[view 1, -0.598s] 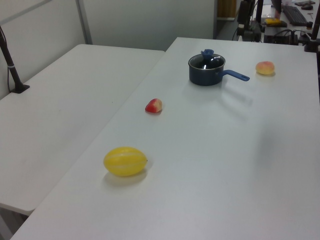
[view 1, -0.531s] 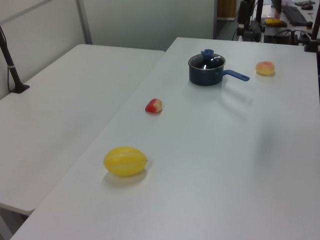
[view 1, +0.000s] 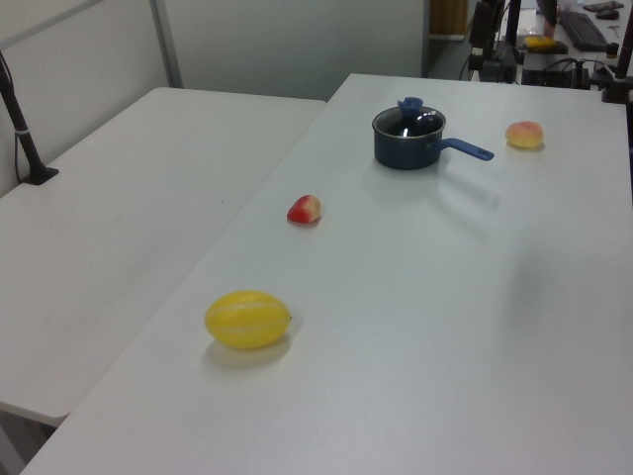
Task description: Open lid
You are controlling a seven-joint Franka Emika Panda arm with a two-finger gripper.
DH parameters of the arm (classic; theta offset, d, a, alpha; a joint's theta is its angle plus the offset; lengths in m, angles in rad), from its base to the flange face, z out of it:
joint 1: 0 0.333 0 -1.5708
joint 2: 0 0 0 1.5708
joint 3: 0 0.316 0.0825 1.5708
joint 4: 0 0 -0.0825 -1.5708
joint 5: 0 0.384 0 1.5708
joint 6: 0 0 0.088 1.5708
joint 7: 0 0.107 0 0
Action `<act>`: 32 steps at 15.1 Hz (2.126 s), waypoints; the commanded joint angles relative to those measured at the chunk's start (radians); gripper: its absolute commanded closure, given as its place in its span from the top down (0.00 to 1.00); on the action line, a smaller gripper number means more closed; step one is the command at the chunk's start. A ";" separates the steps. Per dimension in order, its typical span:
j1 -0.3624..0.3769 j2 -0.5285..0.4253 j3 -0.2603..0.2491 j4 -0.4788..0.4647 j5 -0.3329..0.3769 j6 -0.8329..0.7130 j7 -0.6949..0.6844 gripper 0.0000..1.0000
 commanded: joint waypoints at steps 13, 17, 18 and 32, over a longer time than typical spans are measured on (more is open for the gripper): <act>-0.008 0.007 -0.019 -0.028 -0.008 0.063 -0.018 1.00; -0.013 0.047 -0.060 -0.016 -0.054 0.142 -0.010 1.00; -0.013 0.058 -0.074 -0.016 -0.060 0.184 -0.003 1.00; -0.157 0.415 -0.162 0.255 -0.168 0.467 0.548 1.00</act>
